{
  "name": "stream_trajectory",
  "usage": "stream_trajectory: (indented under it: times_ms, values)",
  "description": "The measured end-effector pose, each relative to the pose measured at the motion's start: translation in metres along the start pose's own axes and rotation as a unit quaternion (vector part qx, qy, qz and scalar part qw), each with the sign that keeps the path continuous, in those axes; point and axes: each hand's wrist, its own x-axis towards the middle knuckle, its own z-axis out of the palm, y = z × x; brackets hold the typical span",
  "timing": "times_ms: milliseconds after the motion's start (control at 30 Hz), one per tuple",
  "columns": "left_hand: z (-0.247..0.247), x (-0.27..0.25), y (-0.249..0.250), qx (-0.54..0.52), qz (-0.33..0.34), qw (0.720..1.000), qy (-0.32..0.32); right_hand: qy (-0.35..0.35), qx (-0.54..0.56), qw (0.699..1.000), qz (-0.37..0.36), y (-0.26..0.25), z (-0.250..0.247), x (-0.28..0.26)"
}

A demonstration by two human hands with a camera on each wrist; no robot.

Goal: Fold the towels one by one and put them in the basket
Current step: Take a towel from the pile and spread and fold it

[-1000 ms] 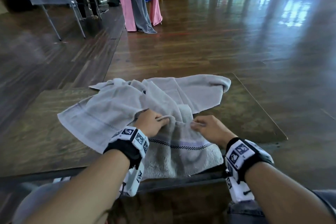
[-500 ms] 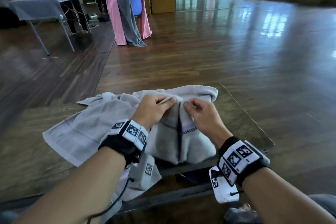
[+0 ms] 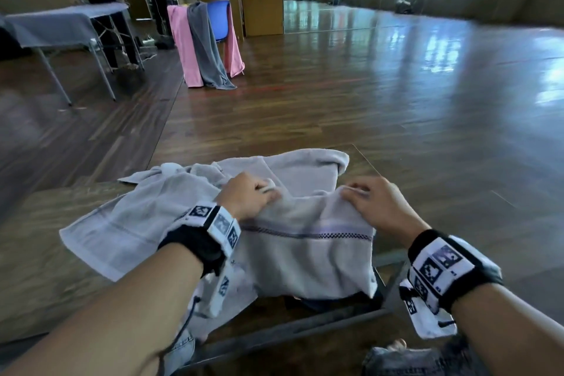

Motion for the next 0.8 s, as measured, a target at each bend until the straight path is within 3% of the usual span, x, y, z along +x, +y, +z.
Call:
stream_trajectory:
  times_ms: [133, 433, 667, 733, 800]
  values:
    - [0.014, -0.009, -0.039, 0.031, -0.054, 0.996, -0.057, -0.005, -0.031, 0.998, 0.062, 0.035, 0.016, -0.012]
    - [0.065, -0.005, -0.029, -0.039, -0.016, 0.987, -0.154, -0.125, -0.038, 0.991, 0.009, 0.042, 0.066, 0.007]
    - [0.077, 0.030, -0.015, -0.047, -0.017, 0.984, -0.169, -0.219, -0.076, 0.973, -0.006, 0.030, 0.049, 0.034]
    - [0.058, 0.049, -0.004, -0.060, -0.004, 0.988, -0.141, -0.189, -0.045, 0.981, -0.011, 0.019, 0.030, 0.057]
    - [0.032, 0.074, 0.010, -0.107, 0.021, 0.991, -0.076, -0.100, -0.024, 0.994, -0.028, 0.003, 0.007, 0.090]
